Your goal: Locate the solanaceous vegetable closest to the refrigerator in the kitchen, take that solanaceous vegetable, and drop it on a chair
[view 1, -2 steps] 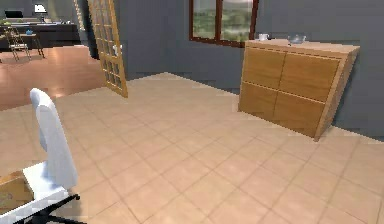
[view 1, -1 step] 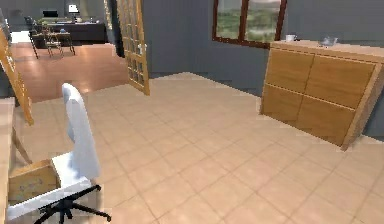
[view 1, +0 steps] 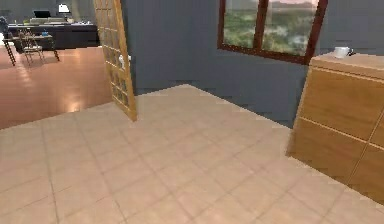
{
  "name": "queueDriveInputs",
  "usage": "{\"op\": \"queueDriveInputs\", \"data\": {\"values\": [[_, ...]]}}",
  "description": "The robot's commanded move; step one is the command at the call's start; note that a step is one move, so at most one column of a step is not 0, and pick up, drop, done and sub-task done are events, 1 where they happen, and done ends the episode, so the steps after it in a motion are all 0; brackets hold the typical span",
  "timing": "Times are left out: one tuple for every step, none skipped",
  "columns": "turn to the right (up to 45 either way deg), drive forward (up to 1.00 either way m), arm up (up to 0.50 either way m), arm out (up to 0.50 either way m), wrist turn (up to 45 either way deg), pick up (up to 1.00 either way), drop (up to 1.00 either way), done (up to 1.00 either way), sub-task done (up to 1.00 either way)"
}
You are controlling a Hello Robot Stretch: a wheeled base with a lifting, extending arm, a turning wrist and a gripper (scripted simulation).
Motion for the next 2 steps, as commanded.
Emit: {"op": "queueDriveInputs", "data": {"values": [[0.0,0.40,0.00,0.00,0.0,0.00,0.00,0.00,0.00],[-36.0,0.00,0.00,0.00,0.0,0.00,0.00,0.00,0.00]]}}
